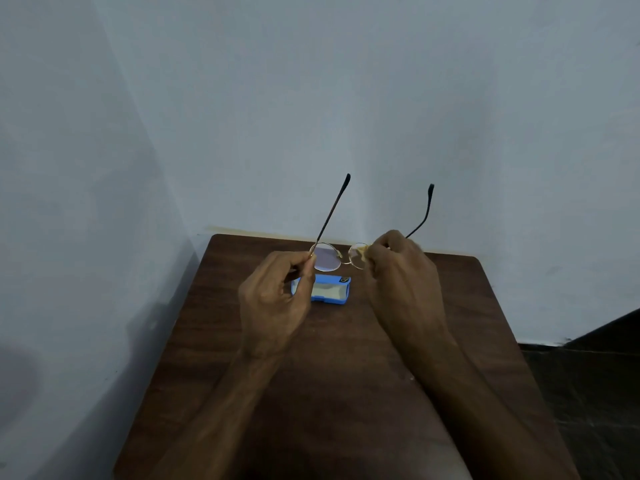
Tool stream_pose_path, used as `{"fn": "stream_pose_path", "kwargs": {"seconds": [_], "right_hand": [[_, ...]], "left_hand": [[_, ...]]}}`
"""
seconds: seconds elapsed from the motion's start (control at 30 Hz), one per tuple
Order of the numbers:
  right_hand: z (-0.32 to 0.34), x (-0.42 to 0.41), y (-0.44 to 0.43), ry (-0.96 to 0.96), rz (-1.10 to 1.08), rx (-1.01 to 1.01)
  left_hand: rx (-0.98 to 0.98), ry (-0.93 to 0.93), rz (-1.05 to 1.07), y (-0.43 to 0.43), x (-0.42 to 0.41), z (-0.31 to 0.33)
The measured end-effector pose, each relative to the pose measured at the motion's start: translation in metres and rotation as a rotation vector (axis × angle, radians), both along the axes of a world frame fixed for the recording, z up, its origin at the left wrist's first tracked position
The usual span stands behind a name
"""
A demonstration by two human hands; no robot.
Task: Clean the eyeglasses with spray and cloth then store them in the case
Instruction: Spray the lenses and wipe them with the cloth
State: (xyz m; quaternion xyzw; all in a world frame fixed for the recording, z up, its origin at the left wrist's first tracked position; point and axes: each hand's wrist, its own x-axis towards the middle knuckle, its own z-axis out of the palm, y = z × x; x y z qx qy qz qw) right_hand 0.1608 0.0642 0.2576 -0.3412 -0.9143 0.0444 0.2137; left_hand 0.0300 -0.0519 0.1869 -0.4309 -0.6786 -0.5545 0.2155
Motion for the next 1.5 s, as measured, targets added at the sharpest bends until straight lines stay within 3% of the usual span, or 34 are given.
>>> {"fn": "stream_pose_path", "kwargs": {"seconds": [0.23, 0.4, 0.6, 0.8, 0.97, 1.1, 1.27, 1.5], "right_hand": [[-0.003, -0.005, -0.004, 0.015, 0.076, -0.006], [0.003, -0.005, 0.006, -0.011, -0.009, 0.013], [-0.003, -0.004, -0.001, -0.055, 0.077, 0.005], [-0.003, -0.001, 0.011, -0.047, 0.026, 0.024], [-0.002, 0.0, 0.011, -0.023, 0.114, 0.011], [-0.003, 0.003, 0.021, -0.012, 0.048, 0.034], [-0.012, 0.001, 0.012, 0.08, 0.136, 0.042], [-0.023, 0.01, 0.024, 0.261, 0.048, 0.105]], "left_hand": [[-0.018, -0.005, 0.016, 0.004, 0.0, -0.001], [-0.013, 0.006, 0.008, 0.005, 0.0, -0.003], [-0.035, -0.007, 0.024, 0.011, -0.001, -0.004], [-0.018, -0.014, 0.026, 0.012, 0.001, -0.005], [-0.027, -0.012, 0.039, 0.015, 0.0, -0.006], [-0.018, -0.011, 0.045, 0.016, 0.0, -0.006], [0.0, -0.033, 0.047, 0.02, 0.0, -0.006], [0.005, -0.065, 0.051, 0.021, 0.003, -0.005]]}}
